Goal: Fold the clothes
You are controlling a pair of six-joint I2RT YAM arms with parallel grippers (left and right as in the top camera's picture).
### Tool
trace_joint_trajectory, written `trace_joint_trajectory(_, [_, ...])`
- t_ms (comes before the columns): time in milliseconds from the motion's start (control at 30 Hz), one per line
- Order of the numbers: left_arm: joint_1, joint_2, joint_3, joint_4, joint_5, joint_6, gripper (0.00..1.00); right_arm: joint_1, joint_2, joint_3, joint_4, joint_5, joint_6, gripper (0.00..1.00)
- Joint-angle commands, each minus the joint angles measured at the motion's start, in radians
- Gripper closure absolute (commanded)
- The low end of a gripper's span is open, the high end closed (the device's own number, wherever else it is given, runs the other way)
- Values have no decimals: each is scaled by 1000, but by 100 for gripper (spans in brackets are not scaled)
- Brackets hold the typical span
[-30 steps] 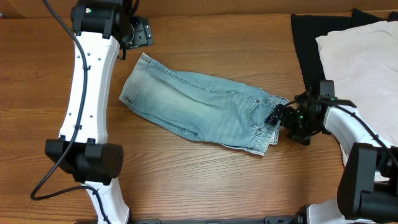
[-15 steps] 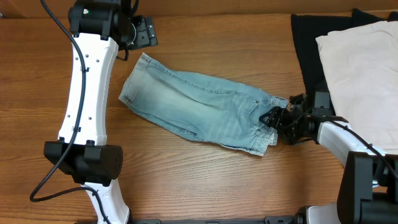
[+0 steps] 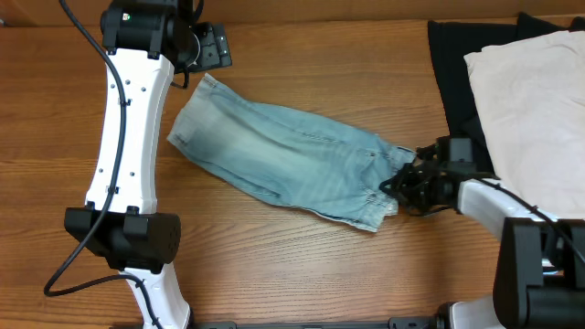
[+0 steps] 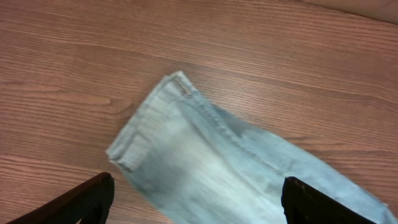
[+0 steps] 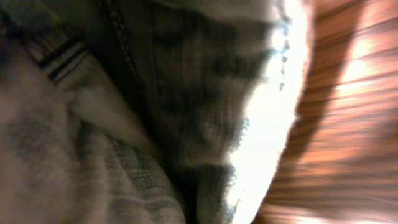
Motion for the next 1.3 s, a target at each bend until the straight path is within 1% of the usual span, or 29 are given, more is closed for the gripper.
trace_joint_trajectory(0, [2,2,11,-2,5,9,12,-76,-6,93,-55,-1,-63,96])
trace_joint_trajectory(267, [1,2,9,-40,9,27,14,-143,-16,412,-381,34,-303,94])
trace_joint_trajectory(333, [1,3,3,-53,10,34,17,-143,-16,494,-438,66,-342,94])
trace_joint_trajectory(433, [-2,14,-9,-54,23,54,27,-143,-16,590,-483,126,-357,96])
trace_joint_trajectory(567, [-6,32,-51,-41,61,77,43,-143,-16,629,-470,153,-358,96])
trace_joint_trajectory(700, [-16,48,-137,19,80,77,65,-142,-4,626,-456,162,-358,96])
trace_joint_trajectory(733, [-23,60,-180,60,90,77,73,-141,3,626,-451,169,-358,96])
trace_joint_trajectory(767, [-24,64,-195,75,93,79,76,-141,5,626,-447,169,-358,96])
trace_joint_trajectory(900, [-40,105,-286,177,152,132,96,-141,30,626,-419,169,-362,96])
trace_joint_trajectory(1033, [-46,166,-337,277,248,243,96,-138,56,626,-407,168,-366,96])
trace_joint_trajectory(1100, [-46,200,-346,308,264,289,96,-129,66,626,-407,169,-366,96])
trace_joint_trajectory(1167, [-46,235,-348,322,270,304,96,-120,69,626,-406,169,-367,96])
trace_joint_trajectory(1267, [-44,285,-348,332,332,366,96,-113,69,626,-403,169,-366,96])
